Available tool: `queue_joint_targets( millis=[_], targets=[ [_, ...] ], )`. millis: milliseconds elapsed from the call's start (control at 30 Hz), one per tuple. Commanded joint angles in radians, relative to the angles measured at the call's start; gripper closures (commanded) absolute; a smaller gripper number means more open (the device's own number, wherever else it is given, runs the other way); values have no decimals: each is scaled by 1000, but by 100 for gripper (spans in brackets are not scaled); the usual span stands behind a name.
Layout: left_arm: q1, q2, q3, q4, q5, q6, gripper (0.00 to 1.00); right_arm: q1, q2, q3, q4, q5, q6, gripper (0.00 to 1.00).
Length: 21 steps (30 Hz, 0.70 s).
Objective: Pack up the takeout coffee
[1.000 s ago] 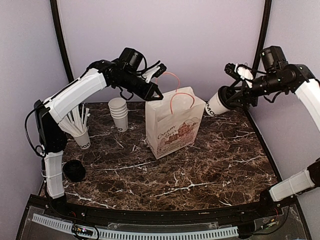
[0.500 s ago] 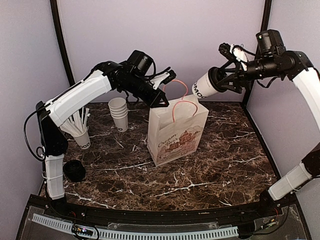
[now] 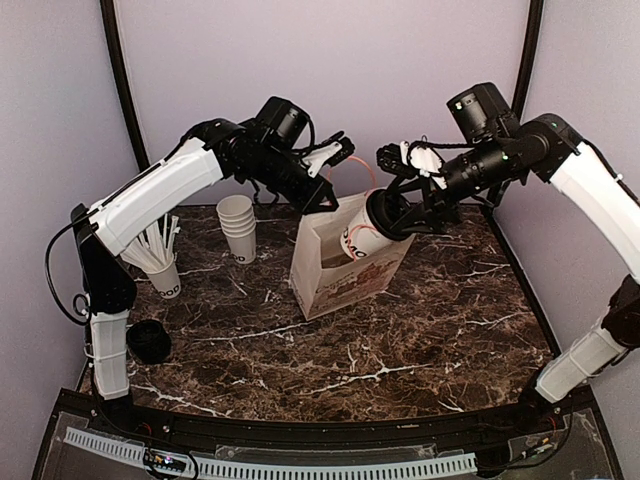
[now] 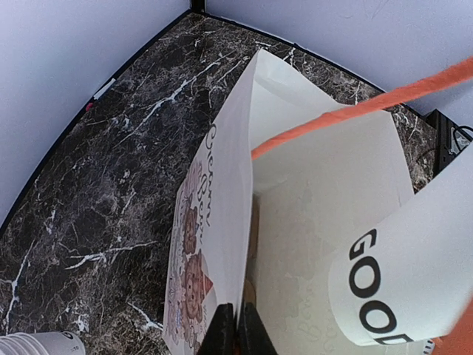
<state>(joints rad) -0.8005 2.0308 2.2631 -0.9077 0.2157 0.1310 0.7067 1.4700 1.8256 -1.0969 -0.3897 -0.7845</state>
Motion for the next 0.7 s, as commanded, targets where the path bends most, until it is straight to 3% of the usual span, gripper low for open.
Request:
queue_joint_targets(
  millis=[0, 200, 233, 300, 367, 500, 667],
  targets=[
    [-4, -38, 30, 2, -19, -4, 96, 5, -40, -33, 16, 70, -9, 36],
    [-3, -42, 29, 21, -14, -11, 98, 7, -68, -100, 11, 81, -19, 36],
    [-3, -48, 24, 25, 2, -10, 94, 11, -67, -113, 11, 85, -19, 36],
    [-5, -66, 0, 51, 44, -16, 73, 23, -66, -139, 14, 103, -25, 36],
    [-8, -95, -36, 87, 77, -19, 60, 39, -69, -166, 15, 128, -28, 36],
    [-21, -166, -114, 165, 130, -10, 46, 67, -85, -220, 13, 162, -43, 36],
    [-24, -284, -248, 250, 212, -21, 38, 92, -98, -265, 12, 195, -56, 36]
  ],
)
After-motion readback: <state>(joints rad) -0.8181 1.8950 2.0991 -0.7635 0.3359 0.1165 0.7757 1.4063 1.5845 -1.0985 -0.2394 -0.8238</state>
